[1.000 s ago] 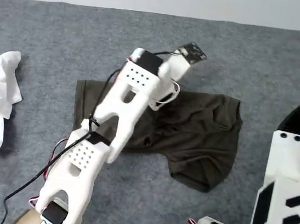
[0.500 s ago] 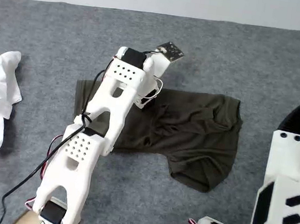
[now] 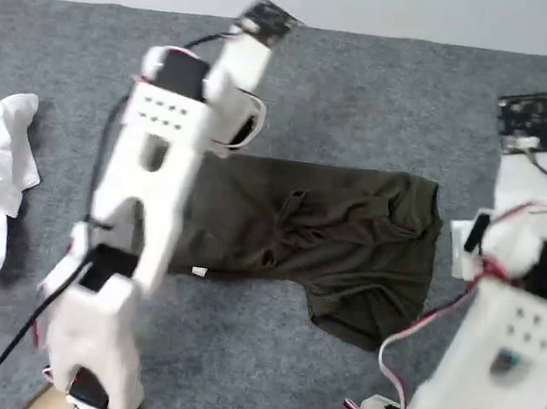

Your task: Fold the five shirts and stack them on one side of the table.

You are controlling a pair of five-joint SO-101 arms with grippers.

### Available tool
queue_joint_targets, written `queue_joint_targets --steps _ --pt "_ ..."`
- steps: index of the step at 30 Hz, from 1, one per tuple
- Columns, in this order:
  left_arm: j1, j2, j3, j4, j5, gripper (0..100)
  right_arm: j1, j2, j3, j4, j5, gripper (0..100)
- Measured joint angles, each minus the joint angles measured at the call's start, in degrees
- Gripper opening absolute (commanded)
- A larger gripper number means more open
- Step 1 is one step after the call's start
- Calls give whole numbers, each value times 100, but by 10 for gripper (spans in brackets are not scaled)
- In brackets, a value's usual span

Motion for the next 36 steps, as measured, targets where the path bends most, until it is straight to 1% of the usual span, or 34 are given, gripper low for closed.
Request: queue_joint_targets --steps 2,5,12,15,19,26,32,34,36 --pt "-202 -659 633 9 0 7 -26 334 141 -255 62 89" --pt "-580 -1565 1442 18 0 7 -308 862 220 -519 70 168" --pt "-1688 -3042 2479 26 0 7 -1178 2330 237 -1116 53 154" --pt "-2084 -3376 2884 26 0 7 -1266 2840 246 -1503 -53 156" --pt "-2444 -3516 3332 26 -105 7 -1266 3376 246 -1899 -70 155" --pt "-2593 -3543 3455 35 -167 6 -1371 4079 246 -2400 -70 154" --pt "-2593 -3543 3455 35 -176 6 -1697 4132 246 -2479 -88 153" --pt "-2593 -3543 3455 35 -176 6 -1714 4176 246 -2479 -88 125" --pt "-2593 -3543 3455 35 -176 6 -1688 4176 246 -2479 -88 49"
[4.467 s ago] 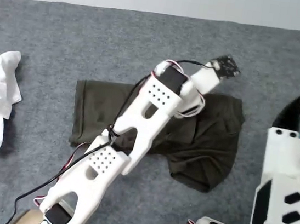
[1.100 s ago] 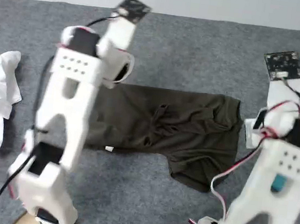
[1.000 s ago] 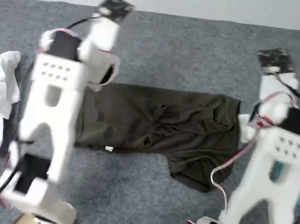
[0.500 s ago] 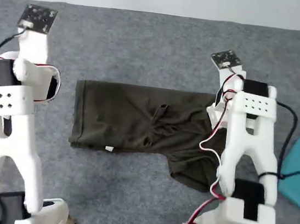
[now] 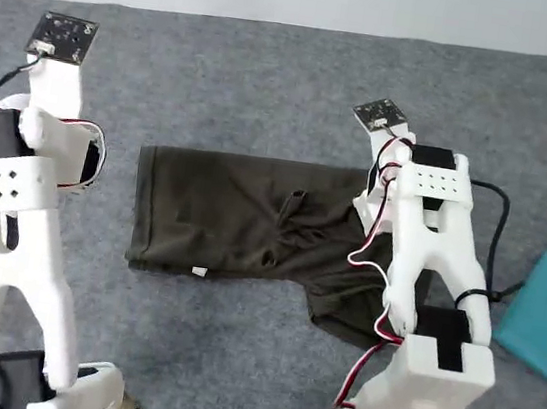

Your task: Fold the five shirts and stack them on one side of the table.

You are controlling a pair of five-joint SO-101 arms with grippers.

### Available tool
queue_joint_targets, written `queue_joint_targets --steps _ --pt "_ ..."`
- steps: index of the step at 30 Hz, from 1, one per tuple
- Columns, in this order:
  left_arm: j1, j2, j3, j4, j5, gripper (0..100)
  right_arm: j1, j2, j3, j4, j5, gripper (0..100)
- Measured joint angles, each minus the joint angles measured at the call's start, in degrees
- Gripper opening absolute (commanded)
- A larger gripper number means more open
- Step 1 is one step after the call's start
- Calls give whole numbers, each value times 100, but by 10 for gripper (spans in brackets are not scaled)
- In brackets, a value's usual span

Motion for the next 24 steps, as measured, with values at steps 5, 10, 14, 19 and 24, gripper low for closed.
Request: queue_joint_targets --steps 5,10,14,19,24 --pt "0 0 0 0 0 6 35 0 0 0 0 9" --pt "0 0 0 0 0 6 264 0 0 0 299 11" --pt "0 0 0 0 0 6 334 0 0 211 721 11" --pt "0 0 0 0 0 6 659 0 0 686 1486 11" --pt "0 0 0 0 0 6 1152 -35 0 1055 2426 11"
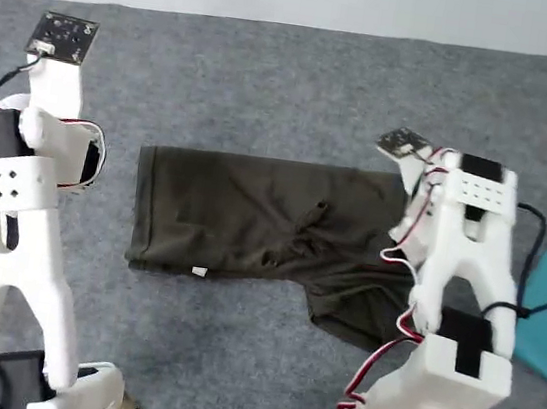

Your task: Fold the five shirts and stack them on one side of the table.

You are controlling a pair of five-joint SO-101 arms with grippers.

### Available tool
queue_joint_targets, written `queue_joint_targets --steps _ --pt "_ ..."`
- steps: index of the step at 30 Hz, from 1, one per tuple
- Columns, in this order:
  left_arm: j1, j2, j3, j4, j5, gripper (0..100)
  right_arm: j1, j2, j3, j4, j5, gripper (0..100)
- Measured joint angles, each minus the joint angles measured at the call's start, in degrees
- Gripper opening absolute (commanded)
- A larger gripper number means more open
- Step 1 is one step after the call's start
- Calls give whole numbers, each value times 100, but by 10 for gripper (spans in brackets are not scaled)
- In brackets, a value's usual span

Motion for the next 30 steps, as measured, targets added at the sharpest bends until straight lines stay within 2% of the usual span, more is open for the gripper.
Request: queue_joint_targets --steps 8,12,16,22,26,30 --pt "0 0 0 0 0 6 642 -229 0 123 1248 11" --pt "0 0 0 0 0 6 826 -229 0 -26 1582 11" --pt "0 0 0 0 0 6 853 -9 0 -229 1662 37" --pt "0 0 0 0 0 6 853 70 -18 -264 1503 187" --pt "0 0 35 0 0 6 809 -97 -202 -149 1125 194" --pt "53 0 316 0 0 6 387 -484 -229 246 1073 186"
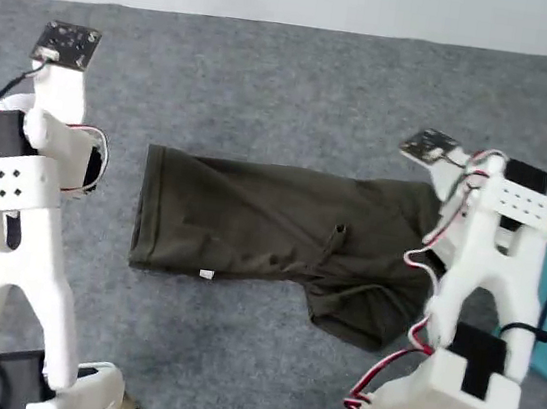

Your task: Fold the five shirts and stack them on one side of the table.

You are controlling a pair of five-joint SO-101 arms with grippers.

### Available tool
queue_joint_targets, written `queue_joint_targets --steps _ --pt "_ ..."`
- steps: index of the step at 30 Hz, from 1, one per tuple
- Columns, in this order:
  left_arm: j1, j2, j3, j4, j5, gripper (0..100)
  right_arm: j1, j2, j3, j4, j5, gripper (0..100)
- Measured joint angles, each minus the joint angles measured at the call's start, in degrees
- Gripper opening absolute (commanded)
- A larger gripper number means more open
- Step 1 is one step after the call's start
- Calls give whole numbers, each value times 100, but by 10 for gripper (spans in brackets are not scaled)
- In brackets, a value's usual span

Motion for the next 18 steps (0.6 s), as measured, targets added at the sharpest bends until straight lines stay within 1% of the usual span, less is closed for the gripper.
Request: queue_joint_targets --steps 1,3,5,6,9,12,16,18 --pt "44 0 44 0 0 6 -132 -88 0 97 -9 169" --pt "176 0 44 0 0 6 -404 -237 0 325 -70 101" --pt "281 0 44 0 0 6 -721 -308 0 431 -273 24" --pt "325 0 44 0 0 6 -888 -308 0 457 -387 6" --pt "378 0 44 0 0 6 -1319 -308 0 457 -791 14" --pt "378 0 44 0 0 6 -1618 -290 0 457 -1029 10" --pt "378 0 44 0 0 6 -1987 53 0 440 -1310 10" --pt "378 0 44 0 0 6 -2163 290 0 229 -1495 10"
